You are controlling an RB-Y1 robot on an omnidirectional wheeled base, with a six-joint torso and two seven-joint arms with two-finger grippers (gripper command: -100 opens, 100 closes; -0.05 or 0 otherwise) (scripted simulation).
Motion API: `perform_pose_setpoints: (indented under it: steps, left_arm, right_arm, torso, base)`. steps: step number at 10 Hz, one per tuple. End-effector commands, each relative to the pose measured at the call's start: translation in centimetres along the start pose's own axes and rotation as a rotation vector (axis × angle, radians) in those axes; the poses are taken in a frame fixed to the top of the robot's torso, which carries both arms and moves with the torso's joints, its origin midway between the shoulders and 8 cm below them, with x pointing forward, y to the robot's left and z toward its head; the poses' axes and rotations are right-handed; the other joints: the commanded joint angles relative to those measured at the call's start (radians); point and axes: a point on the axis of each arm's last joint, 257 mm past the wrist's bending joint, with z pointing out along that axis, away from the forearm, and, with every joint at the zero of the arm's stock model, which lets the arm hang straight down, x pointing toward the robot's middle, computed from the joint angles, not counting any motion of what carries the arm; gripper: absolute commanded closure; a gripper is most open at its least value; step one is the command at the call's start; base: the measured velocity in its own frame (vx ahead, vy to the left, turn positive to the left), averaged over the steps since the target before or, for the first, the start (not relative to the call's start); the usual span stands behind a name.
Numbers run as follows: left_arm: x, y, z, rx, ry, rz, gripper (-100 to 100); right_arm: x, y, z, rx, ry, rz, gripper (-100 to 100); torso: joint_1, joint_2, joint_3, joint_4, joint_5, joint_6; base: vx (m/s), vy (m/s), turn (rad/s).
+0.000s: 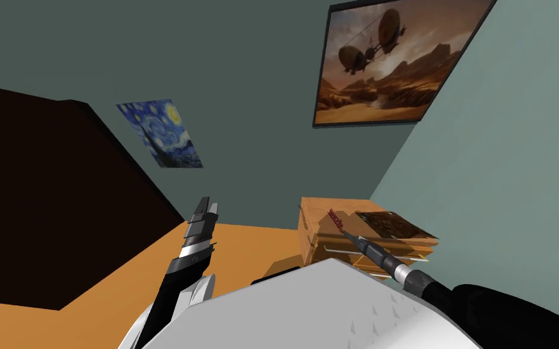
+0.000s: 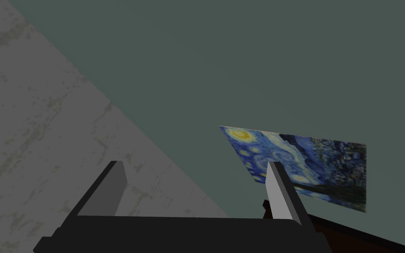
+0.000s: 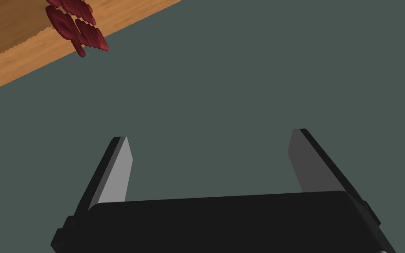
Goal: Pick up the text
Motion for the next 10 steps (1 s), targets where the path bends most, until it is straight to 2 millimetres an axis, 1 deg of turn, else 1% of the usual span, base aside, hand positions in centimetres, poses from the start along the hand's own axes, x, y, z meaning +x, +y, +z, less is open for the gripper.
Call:
perform_pose_setpoints:
  steps: [1, 3, 4, 5, 7, 10]
  left_arm:
    - [0.0, 0.0, 0.0, 0.0, 0.0, 0.0, 0]
    - [0.0, 0.0, 0.0, 0.0, 0.0, 0.0, 0]
    - [0.0, 0.0, 0.0, 0.0, 0.0, 0.0, 0]
    - [0.0, 0.0, 0.0, 0.0, 0.0, 0.0, 0]
    - [0.0, 0.0, 0.0, 0.0, 0.0, 0.0, 0]
    - [0.0, 0.0, 0.0, 0.0, 0.0, 0.0, 0]
  right_arm:
    - [2.1, -2.9, -1.3, 0.08, 0.067, -0.027, -100]
    - [4.1, -6.3, -3.5, 0.169, 0.14, -0.058, -100]
    - [4.2, -6.3, -3.6, 0.171, 0.142, -0.058, -100]
    - [5.1, -7.9, -4.8, 0.213, 0.177, -0.074, -100]
    - [6.6, -10.8, -7.3, 0.29, 0.241, -0.104, -100]
    - [8.0, -13.9, -10.5, 0.377, 0.317, -0.144, -100]
  torso:
    - [0.0, 0.0, 0.0, 0.0, 0.0, 0.0]
    - [0.0, -0.002, -0.001, 0.0, 0.0, 0.0]
    - [0.0, -0.001, -0.001, 0.0, 0.0, 0.0]
    - [0.001, 0.003, 0.002, 0.001, 0.0, 0.001]
    - [0.002, 0.004, 0.002, 0.001, 0.0, 0.0]
    - [-0.001, 0.003, 0.002, 0.001, 0.0, 0.0]
  base:
    - [0.206, -0.059, 0.253]
    - [0.202, -0.049, 0.229]
    - [0.111, -0.042, 0.058]
    - [0.093, -0.021, 0.105]
    - [0.148, -0.048, 0.242]
    - [0.122, -0.074, 0.15]
